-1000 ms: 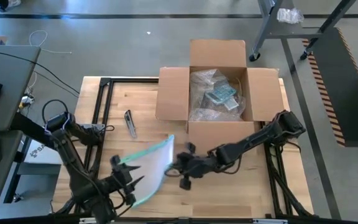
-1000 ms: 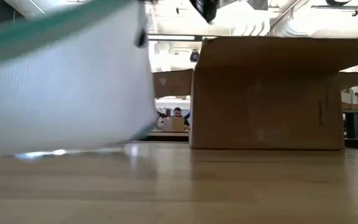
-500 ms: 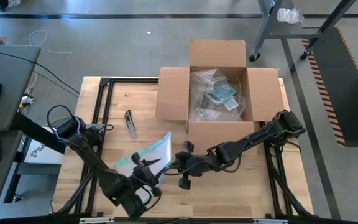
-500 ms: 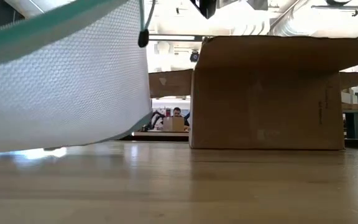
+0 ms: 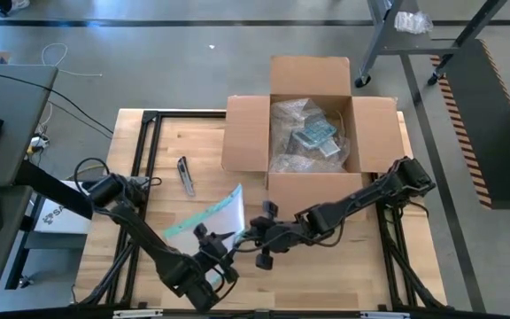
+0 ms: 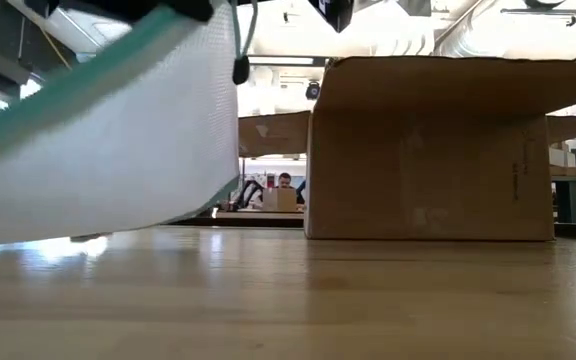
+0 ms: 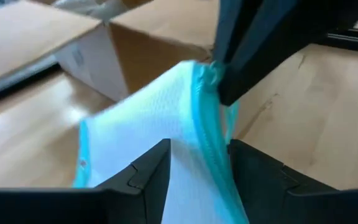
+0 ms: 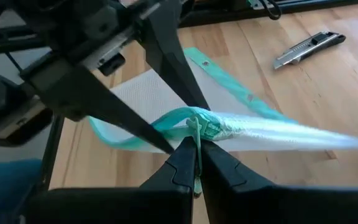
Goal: Unpack boxes
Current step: Open the white zip bag
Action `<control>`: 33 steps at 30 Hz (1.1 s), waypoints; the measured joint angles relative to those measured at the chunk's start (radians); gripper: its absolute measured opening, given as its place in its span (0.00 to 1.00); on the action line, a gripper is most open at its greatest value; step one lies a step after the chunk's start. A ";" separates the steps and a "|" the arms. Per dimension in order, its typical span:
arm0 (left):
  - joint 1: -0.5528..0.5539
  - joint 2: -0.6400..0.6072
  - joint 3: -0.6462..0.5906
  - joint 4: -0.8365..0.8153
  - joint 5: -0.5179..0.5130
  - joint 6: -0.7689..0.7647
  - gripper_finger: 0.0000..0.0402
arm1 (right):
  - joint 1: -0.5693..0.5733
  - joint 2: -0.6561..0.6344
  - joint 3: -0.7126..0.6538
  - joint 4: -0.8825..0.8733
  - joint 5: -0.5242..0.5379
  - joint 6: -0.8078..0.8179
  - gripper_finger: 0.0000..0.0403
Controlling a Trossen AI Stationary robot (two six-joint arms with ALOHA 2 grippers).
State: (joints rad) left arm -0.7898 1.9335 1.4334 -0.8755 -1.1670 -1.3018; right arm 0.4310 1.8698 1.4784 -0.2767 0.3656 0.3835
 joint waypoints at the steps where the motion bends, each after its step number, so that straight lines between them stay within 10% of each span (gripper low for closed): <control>1: 0.002 0.003 0.000 -0.001 0.012 -0.006 0.33 | 0.003 0.000 0.000 -0.008 0.000 0.000 0.00; 12: -0.015 -0.007 0.034 0.003 0.168 0.107 0.23 | 0.015 0.000 0.000 -0.071 0.003 0.012 0.00; 24: 0.015 -0.007 0.015 -0.001 0.070 0.098 0.24 | 0.015 0.000 0.000 -0.071 0.006 0.009 0.00; 33: 0.063 -0.001 -0.039 -0.001 0.263 0.046 0.21 | 0.024 0.000 0.000 -0.114 0.008 0.028 0.00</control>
State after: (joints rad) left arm -0.7265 1.9324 1.3940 -0.8763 -0.9043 -1.2560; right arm 0.4549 1.8702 1.4780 -0.3912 0.3737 0.4110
